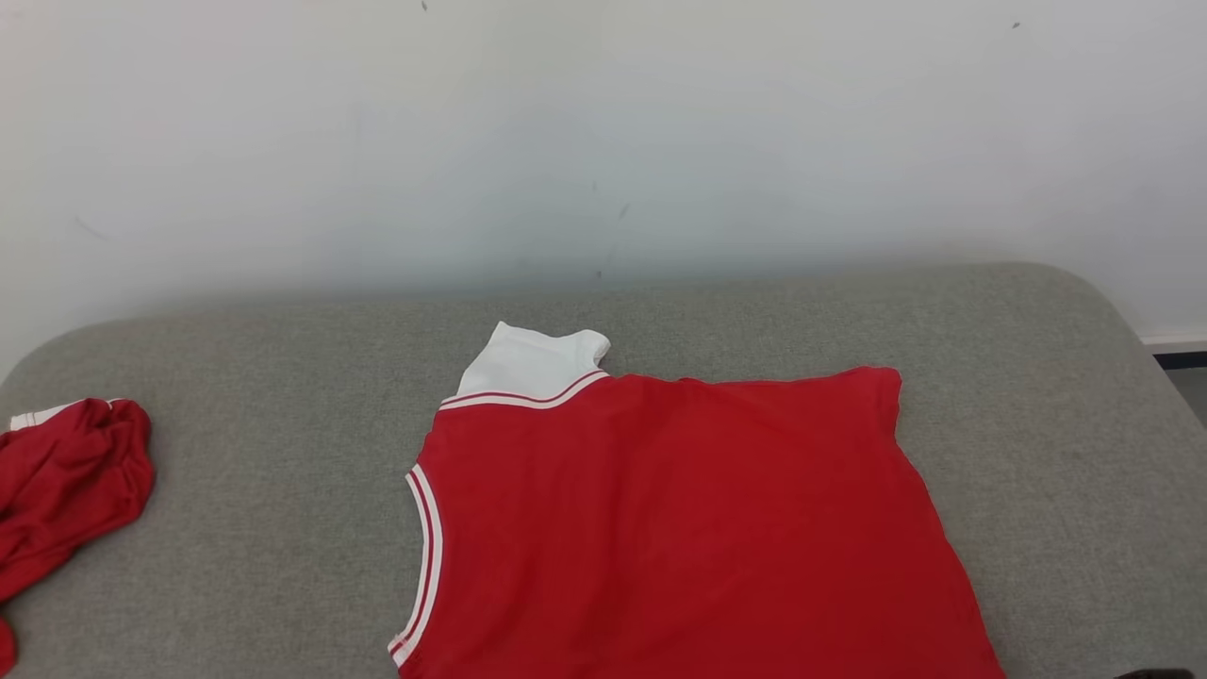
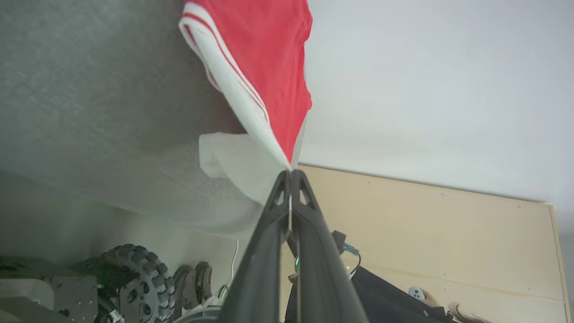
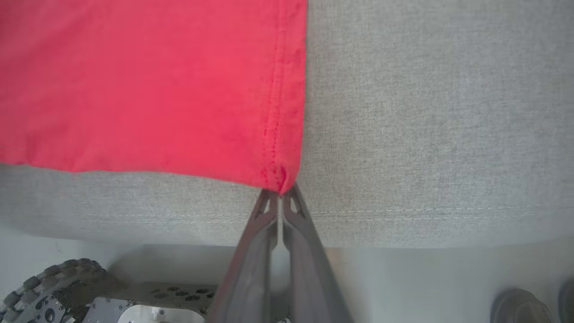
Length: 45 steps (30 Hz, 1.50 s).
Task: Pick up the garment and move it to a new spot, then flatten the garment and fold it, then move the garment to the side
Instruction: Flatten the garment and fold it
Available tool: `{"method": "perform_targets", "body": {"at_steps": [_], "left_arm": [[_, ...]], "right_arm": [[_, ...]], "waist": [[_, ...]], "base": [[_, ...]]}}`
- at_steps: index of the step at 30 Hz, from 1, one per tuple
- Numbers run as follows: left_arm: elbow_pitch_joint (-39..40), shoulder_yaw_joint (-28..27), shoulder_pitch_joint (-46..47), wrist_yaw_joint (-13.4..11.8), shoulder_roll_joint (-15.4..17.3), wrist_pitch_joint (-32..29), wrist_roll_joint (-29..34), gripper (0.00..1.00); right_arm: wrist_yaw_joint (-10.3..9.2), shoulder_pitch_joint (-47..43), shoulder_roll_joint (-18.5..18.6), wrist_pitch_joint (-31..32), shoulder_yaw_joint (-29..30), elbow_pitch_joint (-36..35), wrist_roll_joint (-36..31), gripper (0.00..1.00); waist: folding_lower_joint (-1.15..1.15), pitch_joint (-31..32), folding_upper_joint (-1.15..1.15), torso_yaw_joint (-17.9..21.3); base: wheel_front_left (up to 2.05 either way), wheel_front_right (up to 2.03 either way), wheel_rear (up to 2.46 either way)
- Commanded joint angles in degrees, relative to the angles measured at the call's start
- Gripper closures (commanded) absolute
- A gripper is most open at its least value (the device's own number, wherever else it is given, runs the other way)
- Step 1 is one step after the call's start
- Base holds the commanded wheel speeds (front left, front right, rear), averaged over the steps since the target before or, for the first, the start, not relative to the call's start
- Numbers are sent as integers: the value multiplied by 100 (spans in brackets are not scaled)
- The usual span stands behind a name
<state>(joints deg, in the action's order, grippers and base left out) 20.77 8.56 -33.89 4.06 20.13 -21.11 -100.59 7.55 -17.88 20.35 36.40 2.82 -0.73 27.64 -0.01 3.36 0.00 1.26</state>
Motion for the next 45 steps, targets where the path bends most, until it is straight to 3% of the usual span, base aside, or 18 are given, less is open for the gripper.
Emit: {"method": "perform_targets", "body": {"at_steps": [1,5,8,20,28,34,45], "left_arm": [[30,-81,106,29,-126,111,-116,100],[-59,-110,532,51,-279,265,37,100],[-288,41,1050,-83,-434,398,302,100],[-1567,396,3181,-433,-1330,1365,1402,100],[-2746,1042,4435,-794,-1413,2280,3217,100],[-3486,1322,5105,-770,-1515,2909,3986,100],[-4625,1462,5825,-536,-1632,3390,4304,100]], "right_arm": [[-13,-52,-80,-13,95,-155,-36,100],[-13,57,-226,-242,237,-453,-33,100],[-13,274,-249,-440,210,-514,-18,100],[-13,1034,-393,-976,318,-40,26,100],[-13,1657,-523,-1456,422,566,-439,100],[-13,1975,-706,-1559,698,1121,-986,100],[-13,2431,-815,-1777,608,1504,-1330,100]], "waist": [[1,-26,0,35],[1,-88,0,108],[1,-141,0,125],[1,-387,0,-57],[1,-698,0,-174],[1,-876,0,-259],[1,-1034,0,-266]], "base": [[0,0,0],[0,0,0],[0,0,0],[0,0,0],[0,0,0],[0,0,0],[0,0,0]]}}
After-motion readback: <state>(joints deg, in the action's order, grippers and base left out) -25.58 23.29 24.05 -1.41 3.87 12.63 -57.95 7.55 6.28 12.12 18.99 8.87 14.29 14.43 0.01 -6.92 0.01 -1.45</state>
